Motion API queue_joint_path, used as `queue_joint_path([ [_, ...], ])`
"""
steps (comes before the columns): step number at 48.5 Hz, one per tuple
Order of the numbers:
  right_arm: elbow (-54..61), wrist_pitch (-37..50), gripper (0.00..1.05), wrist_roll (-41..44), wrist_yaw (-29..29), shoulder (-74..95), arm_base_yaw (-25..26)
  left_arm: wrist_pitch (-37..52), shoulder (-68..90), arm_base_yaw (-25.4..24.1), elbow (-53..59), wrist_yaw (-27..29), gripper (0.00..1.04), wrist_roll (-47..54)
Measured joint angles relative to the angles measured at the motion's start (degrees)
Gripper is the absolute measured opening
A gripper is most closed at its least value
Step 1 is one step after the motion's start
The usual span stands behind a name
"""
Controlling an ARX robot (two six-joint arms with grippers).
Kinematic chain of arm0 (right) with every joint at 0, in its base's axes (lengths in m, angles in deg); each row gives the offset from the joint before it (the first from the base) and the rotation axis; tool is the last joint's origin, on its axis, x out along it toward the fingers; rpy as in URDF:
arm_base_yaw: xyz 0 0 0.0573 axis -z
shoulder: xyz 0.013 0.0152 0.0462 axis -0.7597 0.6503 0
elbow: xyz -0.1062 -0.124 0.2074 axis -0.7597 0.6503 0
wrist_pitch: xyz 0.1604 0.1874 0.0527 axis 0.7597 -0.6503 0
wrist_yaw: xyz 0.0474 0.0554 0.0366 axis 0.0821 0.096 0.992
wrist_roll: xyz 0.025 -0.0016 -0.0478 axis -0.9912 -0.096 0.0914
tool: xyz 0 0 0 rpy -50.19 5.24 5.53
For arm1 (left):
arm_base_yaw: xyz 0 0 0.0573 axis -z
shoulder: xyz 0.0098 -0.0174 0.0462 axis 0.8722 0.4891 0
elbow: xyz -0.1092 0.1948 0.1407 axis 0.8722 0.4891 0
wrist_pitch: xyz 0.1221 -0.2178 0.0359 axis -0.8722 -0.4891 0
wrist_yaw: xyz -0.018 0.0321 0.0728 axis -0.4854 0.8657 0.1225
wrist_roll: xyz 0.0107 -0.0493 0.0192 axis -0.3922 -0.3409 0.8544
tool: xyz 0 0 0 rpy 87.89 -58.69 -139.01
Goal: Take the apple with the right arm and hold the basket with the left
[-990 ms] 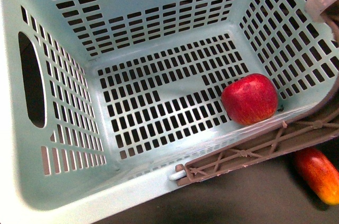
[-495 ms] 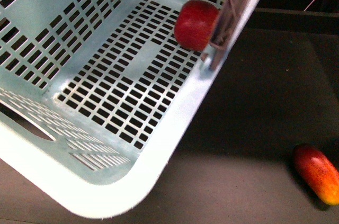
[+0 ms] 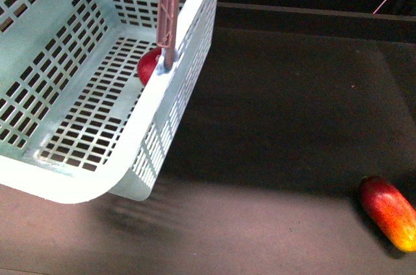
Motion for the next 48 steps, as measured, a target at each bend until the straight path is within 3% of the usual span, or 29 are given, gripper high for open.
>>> queue_joint_path([
  [27, 0.0, 0.0, 0.96, 0.0, -0.02, 0.0, 0.0, 5.81, 17.29, -10.12, -5.27, -2.56, 0.17, -1.92],
  [48, 0.0, 0.0, 0.96, 0.0, 0.0, 0.0, 0.0, 9.6, 23.82, -11.45, -5.62, -2.29, 0.17, -0.5],
])
